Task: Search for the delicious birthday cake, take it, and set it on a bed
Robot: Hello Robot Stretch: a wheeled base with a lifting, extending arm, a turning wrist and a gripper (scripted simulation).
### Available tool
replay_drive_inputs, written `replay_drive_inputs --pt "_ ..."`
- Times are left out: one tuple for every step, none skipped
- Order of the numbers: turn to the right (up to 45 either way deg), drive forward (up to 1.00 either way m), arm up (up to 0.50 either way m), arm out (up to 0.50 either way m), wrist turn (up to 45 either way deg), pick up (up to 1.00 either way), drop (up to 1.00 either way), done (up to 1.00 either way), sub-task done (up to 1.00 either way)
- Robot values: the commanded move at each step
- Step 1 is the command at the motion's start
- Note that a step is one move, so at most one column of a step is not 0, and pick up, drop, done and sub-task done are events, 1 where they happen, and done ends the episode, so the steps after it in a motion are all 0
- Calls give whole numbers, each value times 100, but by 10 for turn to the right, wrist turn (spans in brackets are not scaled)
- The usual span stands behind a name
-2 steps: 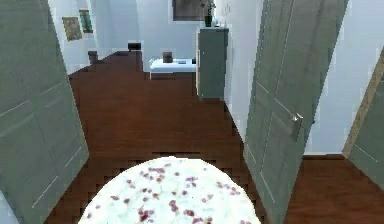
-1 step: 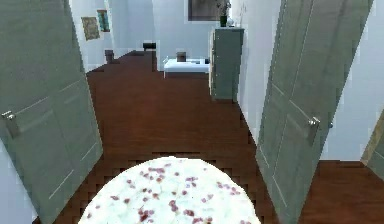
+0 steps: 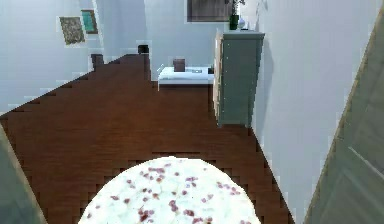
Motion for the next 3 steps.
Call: replay_drive_inputs --pt "0 100 0 0 0 0 0 0 0" --pt "0 100 0 0 0 0 0 0 0" --pt "0 100 0 0 0 0 0 0 0"
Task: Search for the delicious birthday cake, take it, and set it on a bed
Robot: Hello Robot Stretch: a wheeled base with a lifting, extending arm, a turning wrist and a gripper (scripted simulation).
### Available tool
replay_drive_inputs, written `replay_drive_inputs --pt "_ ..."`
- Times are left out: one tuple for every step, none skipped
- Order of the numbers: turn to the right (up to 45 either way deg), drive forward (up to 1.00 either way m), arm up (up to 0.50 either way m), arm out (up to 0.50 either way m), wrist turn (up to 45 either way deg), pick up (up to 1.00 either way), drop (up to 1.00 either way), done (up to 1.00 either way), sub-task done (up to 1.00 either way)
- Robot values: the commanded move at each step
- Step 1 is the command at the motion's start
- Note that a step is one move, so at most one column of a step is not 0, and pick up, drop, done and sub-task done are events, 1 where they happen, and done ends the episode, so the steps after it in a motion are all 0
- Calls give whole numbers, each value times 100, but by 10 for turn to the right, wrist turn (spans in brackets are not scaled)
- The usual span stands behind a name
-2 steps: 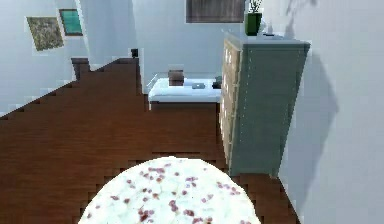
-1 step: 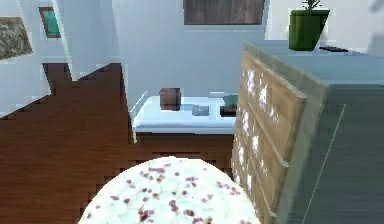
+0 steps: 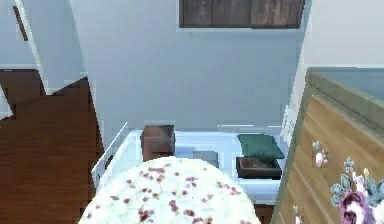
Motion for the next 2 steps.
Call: replay_drive_inputs --pt "30 0 0 0 0 0 0 0 0" --pt "0 70 0 0 0 0 0 0 0"
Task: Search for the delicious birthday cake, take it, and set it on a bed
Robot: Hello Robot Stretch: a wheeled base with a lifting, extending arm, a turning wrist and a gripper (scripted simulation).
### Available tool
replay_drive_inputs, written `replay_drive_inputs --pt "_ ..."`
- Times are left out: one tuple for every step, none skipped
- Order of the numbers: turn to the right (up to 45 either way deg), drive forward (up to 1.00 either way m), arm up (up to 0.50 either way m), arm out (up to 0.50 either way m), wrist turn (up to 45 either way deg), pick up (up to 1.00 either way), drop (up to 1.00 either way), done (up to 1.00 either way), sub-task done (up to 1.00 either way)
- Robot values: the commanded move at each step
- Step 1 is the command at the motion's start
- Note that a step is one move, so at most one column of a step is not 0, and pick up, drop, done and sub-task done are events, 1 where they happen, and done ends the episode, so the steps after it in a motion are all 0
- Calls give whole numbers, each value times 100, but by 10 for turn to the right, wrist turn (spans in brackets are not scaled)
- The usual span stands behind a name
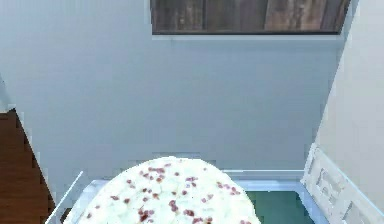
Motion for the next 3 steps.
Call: replay_drive_inputs --pt "-450 0 0 0 0 0 0 0 0" --pt "-270 0 0 0 0 0 0 0 0" --pt "0 0 0 46 0 0 0 0 0"
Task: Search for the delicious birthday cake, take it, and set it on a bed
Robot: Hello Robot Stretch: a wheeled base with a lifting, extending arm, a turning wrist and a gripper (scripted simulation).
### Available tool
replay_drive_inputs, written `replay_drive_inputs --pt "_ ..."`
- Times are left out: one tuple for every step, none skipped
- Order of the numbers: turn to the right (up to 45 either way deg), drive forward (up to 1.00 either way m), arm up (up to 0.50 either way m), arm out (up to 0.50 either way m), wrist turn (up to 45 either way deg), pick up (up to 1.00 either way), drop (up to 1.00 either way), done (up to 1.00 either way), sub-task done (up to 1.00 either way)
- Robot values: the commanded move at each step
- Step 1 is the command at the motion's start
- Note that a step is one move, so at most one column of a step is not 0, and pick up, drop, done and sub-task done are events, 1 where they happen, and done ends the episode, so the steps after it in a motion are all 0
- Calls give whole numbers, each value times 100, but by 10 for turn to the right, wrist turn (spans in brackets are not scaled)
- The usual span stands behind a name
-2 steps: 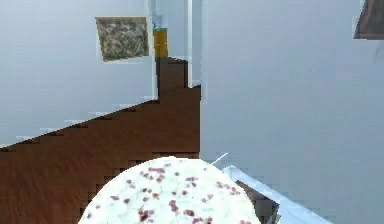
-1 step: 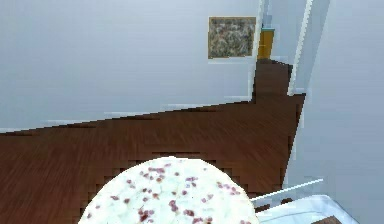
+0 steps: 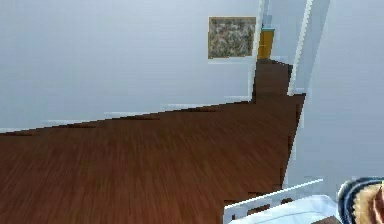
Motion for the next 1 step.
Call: replay_drive_inputs --pt "0 0 0 0 450 0 0 0 0"
